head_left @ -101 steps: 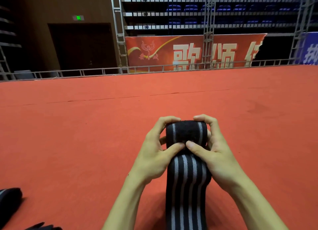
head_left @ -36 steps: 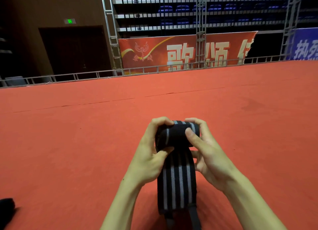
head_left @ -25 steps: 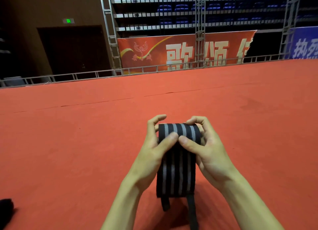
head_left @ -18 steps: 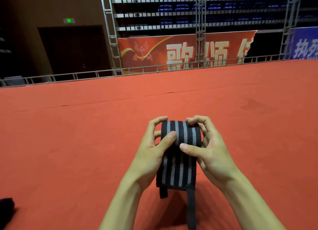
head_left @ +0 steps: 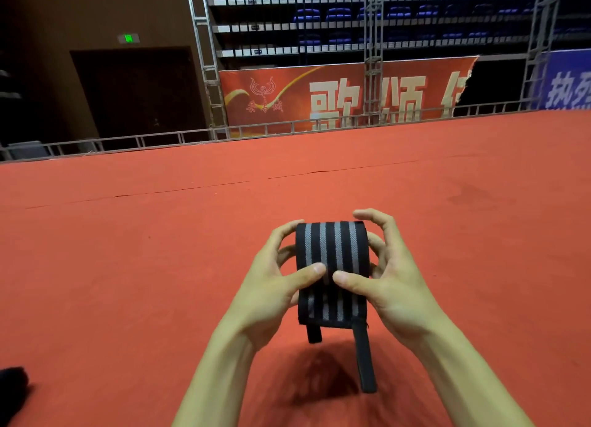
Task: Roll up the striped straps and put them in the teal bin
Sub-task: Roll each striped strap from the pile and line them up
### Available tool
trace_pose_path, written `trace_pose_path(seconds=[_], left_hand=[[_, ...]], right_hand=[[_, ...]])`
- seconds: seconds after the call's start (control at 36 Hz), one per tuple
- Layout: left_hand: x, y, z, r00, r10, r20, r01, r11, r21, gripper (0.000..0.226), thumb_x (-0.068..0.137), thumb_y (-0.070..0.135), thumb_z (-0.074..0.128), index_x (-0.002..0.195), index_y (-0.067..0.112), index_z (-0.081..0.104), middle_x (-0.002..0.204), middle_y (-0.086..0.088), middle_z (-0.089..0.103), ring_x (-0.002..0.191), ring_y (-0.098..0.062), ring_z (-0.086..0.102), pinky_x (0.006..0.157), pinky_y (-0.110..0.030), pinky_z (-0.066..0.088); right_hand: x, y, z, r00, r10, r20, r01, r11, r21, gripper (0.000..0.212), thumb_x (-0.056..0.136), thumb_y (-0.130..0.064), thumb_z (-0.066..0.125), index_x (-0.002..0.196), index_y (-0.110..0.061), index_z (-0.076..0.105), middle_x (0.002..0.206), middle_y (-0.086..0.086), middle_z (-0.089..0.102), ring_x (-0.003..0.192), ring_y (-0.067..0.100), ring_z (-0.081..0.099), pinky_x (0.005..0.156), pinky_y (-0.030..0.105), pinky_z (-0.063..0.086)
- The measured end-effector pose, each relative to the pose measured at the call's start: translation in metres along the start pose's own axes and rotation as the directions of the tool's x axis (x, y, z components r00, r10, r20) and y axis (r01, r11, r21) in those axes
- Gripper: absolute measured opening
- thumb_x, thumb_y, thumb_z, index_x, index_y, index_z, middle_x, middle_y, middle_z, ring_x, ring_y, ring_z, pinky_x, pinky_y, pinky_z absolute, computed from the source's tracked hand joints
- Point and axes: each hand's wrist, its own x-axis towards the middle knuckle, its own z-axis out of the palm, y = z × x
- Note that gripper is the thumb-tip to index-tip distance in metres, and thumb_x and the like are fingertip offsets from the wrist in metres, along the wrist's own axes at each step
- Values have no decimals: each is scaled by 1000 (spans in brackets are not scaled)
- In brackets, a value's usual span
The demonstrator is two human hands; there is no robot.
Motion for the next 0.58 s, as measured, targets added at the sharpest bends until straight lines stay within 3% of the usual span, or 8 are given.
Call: trace_pose_path(seconds=[0.06,0.14,0.22,0.33,0.39,0.47,0.53,0.58], left_hand=[[0,-1,0,999,40,-23,-40,999,9,62,70,7,76,122,36,57,116,-2,67,101,-30,70,86,-55,57],[0,0,2,990,134,-36,-130,987,95,61,72,-5,73,114,36,56,112,2,69,85,-30,68,79,-58,56],[-1,0,5,986,165,-27,-159,976,146,61,71,-3,71,113,37,54,116,1,67,84,-29,64,77,-58,56],[-3,1,6,999,39,-1,-39,993,109,55,73,19,78,119,39,55,120,2,65,95,-31,70,84,-60,56],[-4,2,7,998,-50,31,47,995,84,52,76,33,82,121,35,56,117,2,66,94,-22,72,86,-51,58],[-4,5,8,993,-120,19,119,991,66,50,75,49,72,119,30,58,110,-1,66,88,-13,70,81,-35,58],[-4,4,9,990,-141,-6,141,989,33,52,72,50,68,117,26,60,111,-8,67,90,-17,70,78,-31,56],[-3,3,9,991,-130,-42,129,992,-9,48,74,42,76,115,22,63,113,-13,67,90,-21,71,78,-33,57]], right_hand=[[0,1,-2,998,58,9,-58,998,10,74,66,-10,79,122,-50,51,120,6,64,100,32,70,86,53,58],[0,-1,2,983,174,56,-177,982,68,66,67,-35,90,121,-46,53,118,8,64,98,23,71,84,58,57],[2,-2,5,984,174,-33,-172,984,52,54,63,-51,76,112,-36,57,103,13,66,87,22,67,80,57,58],[2,-1,1,992,118,-50,-116,992,50,47,66,-36,80,108,-31,59,100,9,69,77,25,67,72,50,56],[2,1,-2,996,84,-27,-84,996,17,49,66,-21,89,105,-29,61,101,4,70,73,25,68,72,51,57],[2,4,-4,1000,29,1,-29,999,-22,43,64,-13,82,99,-29,63,106,3,69,81,22,69,76,48,59],[2,5,-5,1000,15,13,-15,1000,-17,44,61,-15,83,98,-30,64,109,5,68,85,20,68,71,40,59],[2,3,-6,999,30,23,-30,1000,7,45,61,-12,83,97,-31,64,110,5,67,83,17,67,58,29,53]])
